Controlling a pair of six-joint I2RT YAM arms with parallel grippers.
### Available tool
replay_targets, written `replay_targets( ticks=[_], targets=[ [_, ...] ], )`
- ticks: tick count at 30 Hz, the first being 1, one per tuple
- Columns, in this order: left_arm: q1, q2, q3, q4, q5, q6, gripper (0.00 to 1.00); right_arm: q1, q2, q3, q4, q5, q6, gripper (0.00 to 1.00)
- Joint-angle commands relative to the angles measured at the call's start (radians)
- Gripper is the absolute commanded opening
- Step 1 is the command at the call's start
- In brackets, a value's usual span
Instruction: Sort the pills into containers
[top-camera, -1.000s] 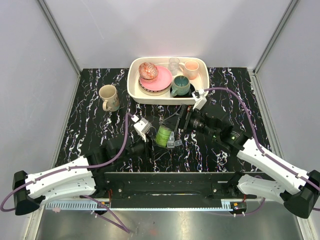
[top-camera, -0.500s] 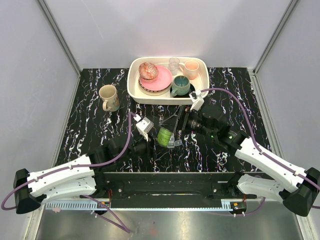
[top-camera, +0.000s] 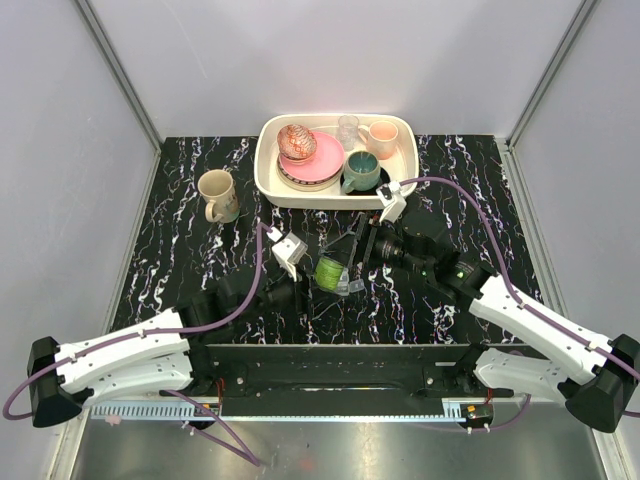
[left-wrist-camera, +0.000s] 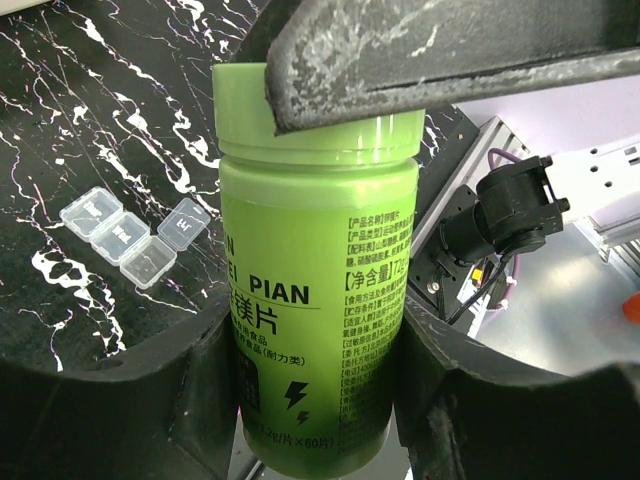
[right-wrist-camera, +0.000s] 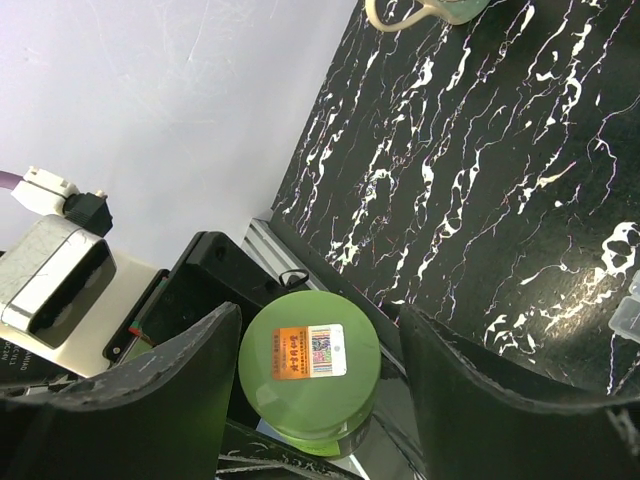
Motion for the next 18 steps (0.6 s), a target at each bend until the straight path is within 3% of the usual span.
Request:
replay_targets(
  ticks=[1, 8, 13, 18],
  targets=[
    [0.003, -0.001, 0.059, 0.085, -0.030, 0.009, 0.00, 0.009, -0.002, 0.004, 0.036, -0.030, 0.000, 0.68],
    [0.003, -0.004, 0.053, 0.094, -0.036, 0.006, 0.00, 0.010, 0.000, 0.004, 0.038, -0.048, -0.002, 0.62],
    [0.003, -0.010, 0.053, 0.096, -0.042, 0.004, 0.00, 0.010, 0.008, 0.005, 0.042, -0.069, 0.000, 0.70],
    [0.003, -0.009, 0.056, 0.096, -0.046, 0.007, 0.00, 0.010, 0.012, 0.010, 0.044, -0.082, 0.000, 0.65]
  ],
)
